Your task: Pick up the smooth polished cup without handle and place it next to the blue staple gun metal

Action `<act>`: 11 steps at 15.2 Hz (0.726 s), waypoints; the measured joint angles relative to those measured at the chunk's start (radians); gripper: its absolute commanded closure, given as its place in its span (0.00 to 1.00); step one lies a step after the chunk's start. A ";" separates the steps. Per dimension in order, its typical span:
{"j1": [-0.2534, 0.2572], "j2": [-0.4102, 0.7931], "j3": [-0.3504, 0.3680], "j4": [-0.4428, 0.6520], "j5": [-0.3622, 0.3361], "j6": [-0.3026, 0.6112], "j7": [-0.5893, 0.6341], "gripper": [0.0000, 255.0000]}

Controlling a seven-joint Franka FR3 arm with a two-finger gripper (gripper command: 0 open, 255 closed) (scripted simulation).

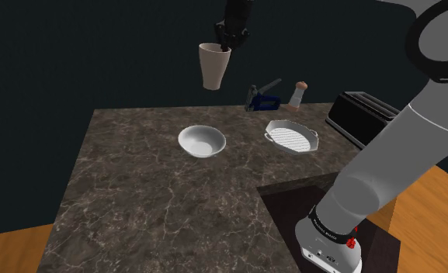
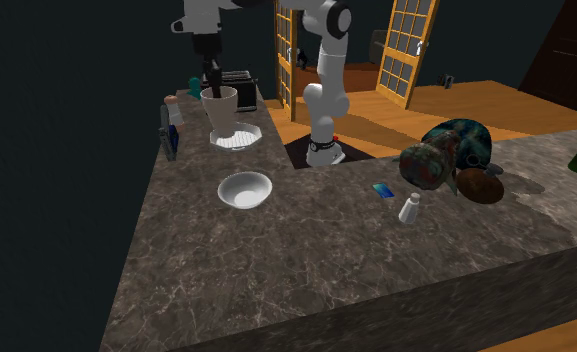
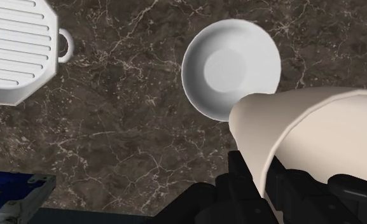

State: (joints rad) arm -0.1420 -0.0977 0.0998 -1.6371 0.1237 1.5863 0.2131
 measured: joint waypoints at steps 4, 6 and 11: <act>-0.045 0.002 -0.057 0.010 -0.002 -0.020 -0.100 1.00; -0.068 0.017 -0.084 0.026 -0.003 -0.028 -0.149 1.00; -0.120 0.059 -0.146 0.077 -0.003 -0.051 -0.262 1.00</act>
State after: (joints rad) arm -0.2625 -0.0391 -0.0458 -1.5600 0.1206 1.5355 -0.0488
